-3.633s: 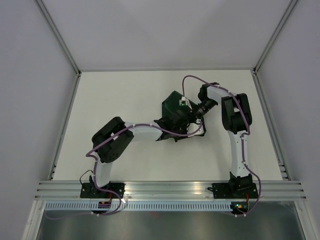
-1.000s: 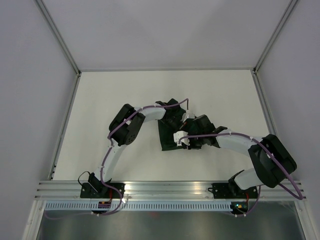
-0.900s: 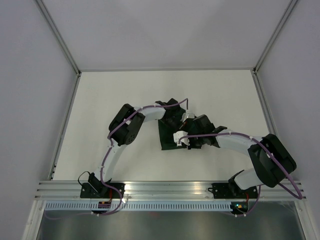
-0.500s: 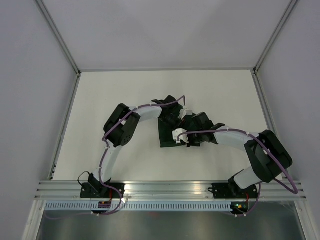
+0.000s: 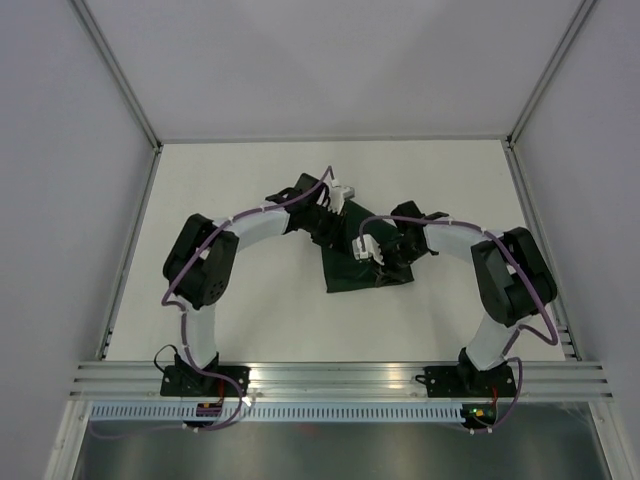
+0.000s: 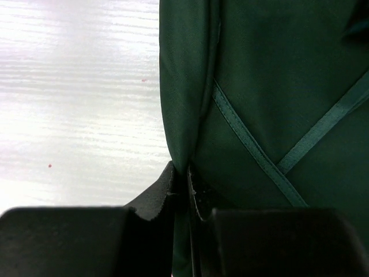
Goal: Fold the napkin, place the utensils inside, and roll it up
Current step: Roll the napkin at the center of the board.
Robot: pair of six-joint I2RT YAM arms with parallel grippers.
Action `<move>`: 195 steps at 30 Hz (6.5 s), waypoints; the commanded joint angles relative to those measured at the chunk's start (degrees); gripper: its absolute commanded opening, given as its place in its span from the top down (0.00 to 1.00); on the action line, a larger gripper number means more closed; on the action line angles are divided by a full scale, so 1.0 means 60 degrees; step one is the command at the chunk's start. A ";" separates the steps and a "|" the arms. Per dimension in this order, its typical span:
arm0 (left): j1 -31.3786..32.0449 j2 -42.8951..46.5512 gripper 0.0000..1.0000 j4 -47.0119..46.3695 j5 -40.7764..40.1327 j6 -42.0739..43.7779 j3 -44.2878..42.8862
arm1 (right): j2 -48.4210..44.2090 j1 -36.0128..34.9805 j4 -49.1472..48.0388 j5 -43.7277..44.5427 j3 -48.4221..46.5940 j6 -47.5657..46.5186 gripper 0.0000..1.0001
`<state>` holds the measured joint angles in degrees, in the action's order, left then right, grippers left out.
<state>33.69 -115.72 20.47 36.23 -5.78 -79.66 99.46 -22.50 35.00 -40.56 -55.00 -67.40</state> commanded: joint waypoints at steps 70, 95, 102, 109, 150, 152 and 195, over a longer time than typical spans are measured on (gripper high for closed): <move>0.5752 0.0845 0.71 -0.6415 -0.7035 0.5403 0.4576 | 0.5894 0.1289 0.6690 -0.1151 -0.4954 -0.1262 0.95; 0.4039 0.0332 0.98 -0.4334 -0.2861 0.2489 0.3843 | 0.2731 0.2387 0.4451 -0.2204 -0.4603 0.1431 0.48; 0.3321 -0.0239 0.98 -0.3954 -0.0870 0.1609 0.3375 | 0.1165 0.3661 0.2724 -0.2675 -0.3682 0.2341 0.47; 0.2647 -0.1030 0.98 -0.3485 0.1034 0.0718 0.2847 | -0.2389 0.3692 -0.0104 -0.1637 -0.0344 0.2049 0.45; 0.2075 -0.2540 0.94 -0.4085 0.2209 -0.1248 0.2378 | -0.3570 -0.1435 -0.3081 0.2174 0.3880 0.2092 0.51; 0.2061 -0.2335 0.92 -0.4114 0.2151 -0.1292 0.2392 | -0.3336 -0.1435 -0.2905 0.2174 0.3806 0.2005 0.62; 0.2262 0.7290 0.55 -0.6122 -0.7075 0.1413 0.6597 | 0.4032 0.0718 0.4549 -0.0286 -0.3180 0.0056 0.97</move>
<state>42.26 -72.82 -13.98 4.34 -7.68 -40.84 118.43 -18.87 61.32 -49.71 -72.40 -62.74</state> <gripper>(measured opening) 0.437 0.141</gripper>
